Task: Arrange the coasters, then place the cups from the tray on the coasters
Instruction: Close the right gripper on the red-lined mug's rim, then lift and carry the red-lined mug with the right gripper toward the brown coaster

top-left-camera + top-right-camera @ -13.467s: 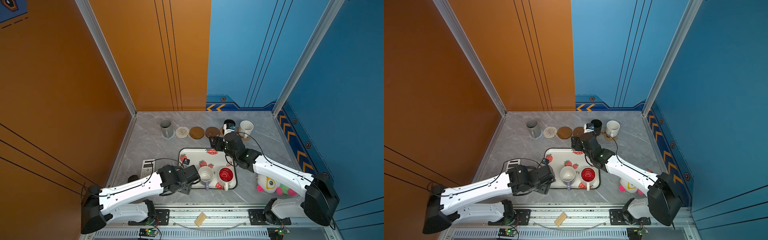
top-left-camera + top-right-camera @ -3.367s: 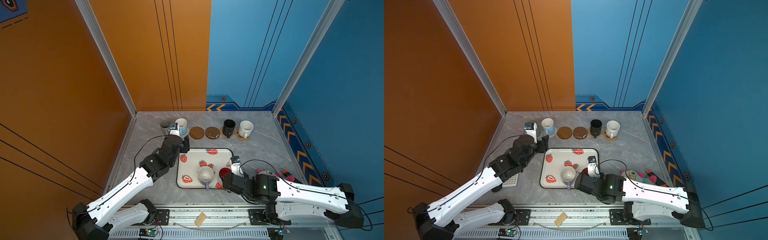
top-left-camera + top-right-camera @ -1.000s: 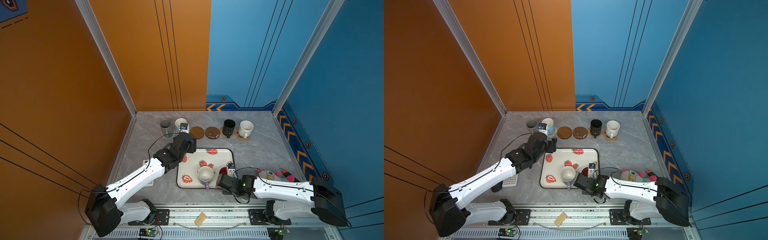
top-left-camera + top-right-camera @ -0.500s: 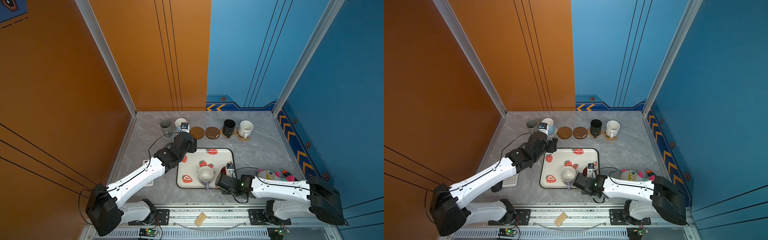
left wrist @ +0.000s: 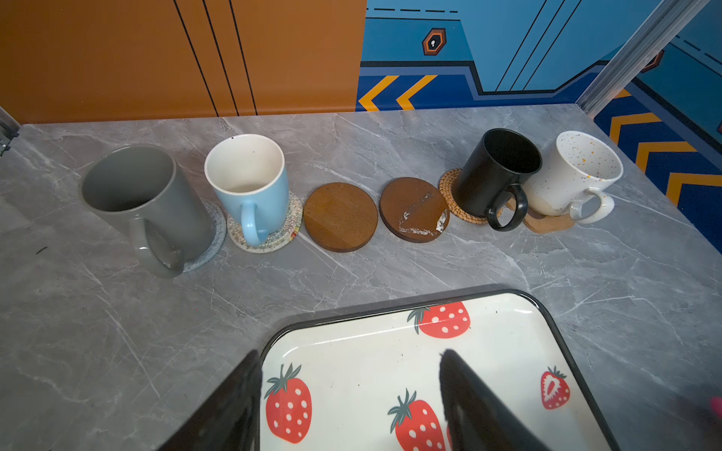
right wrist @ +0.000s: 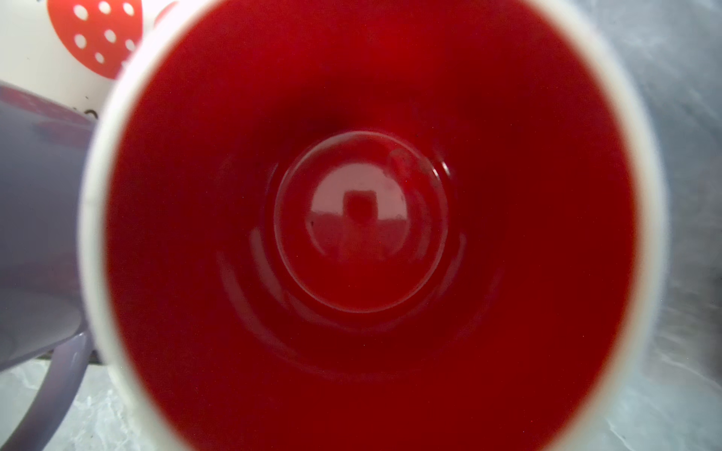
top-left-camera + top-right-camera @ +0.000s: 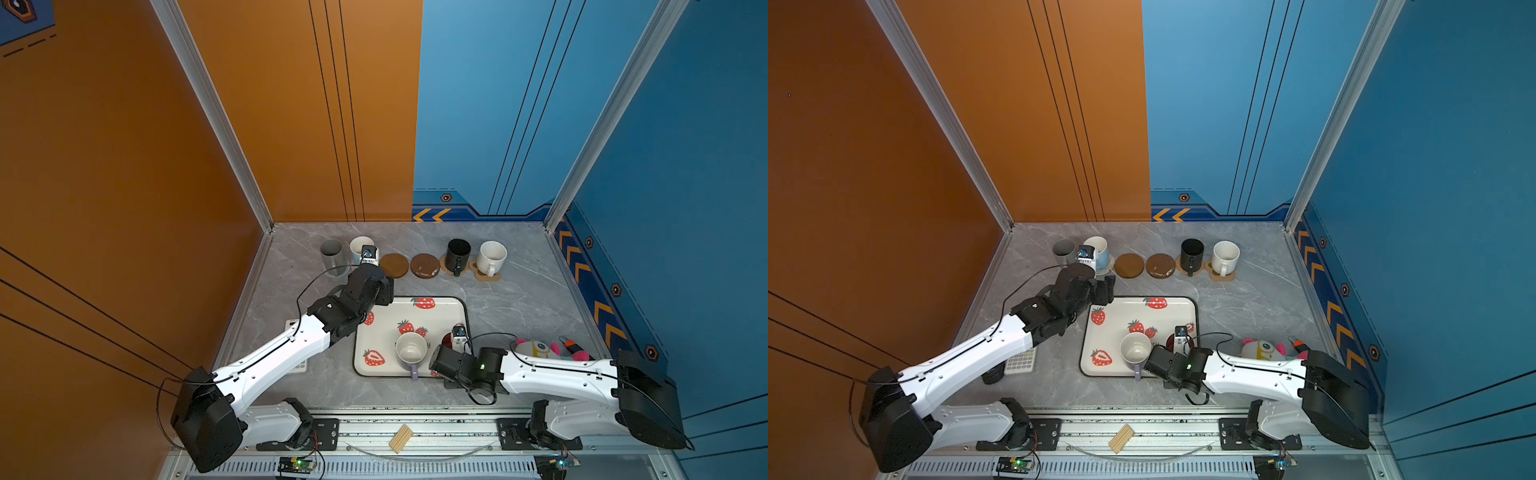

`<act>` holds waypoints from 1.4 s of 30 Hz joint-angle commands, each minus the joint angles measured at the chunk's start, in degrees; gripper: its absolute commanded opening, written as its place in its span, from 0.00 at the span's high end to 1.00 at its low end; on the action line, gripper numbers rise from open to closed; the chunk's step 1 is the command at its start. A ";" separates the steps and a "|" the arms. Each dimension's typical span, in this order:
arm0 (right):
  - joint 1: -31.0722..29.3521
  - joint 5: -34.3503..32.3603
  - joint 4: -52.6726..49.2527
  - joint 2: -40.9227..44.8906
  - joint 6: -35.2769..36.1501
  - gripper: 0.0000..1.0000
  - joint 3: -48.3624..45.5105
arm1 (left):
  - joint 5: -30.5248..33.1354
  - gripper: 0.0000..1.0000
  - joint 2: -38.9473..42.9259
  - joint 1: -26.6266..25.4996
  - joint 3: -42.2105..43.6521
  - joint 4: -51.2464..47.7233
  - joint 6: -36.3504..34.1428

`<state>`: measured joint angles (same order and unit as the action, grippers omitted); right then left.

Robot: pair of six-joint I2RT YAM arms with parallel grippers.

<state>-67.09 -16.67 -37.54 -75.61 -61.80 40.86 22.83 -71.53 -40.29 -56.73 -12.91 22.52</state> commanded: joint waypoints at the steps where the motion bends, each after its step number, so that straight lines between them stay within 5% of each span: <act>1: -0.75 -4.15 -2.51 0.25 2.89 1.00 3.53 | -0.70 0.28 0.25 0.57 -1.39 -0.58 -0.02; 13: 0.17 -6.28 -3.23 0.81 7.37 1.00 7.07 | 0.11 0.27 1.83 1.18 -0.31 -0.41 -0.38; 25: 7.44 -7.65 -3.06 0.61 18.64 1.00 14.50 | -0.67 0.27 1.74 1.88 -0.04 -0.02 -0.21; 42: 21.36 0.31 1.59 -15.27 36.52 1.00 36.01 | -1.06 0.27 2.18 2.30 0.38 -0.25 -0.11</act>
<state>-46.96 -16.64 -38.85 -89.25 -29.80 72.14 22.24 -70.57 -38.63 -56.71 -13.06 22.50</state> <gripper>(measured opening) 0.143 0.726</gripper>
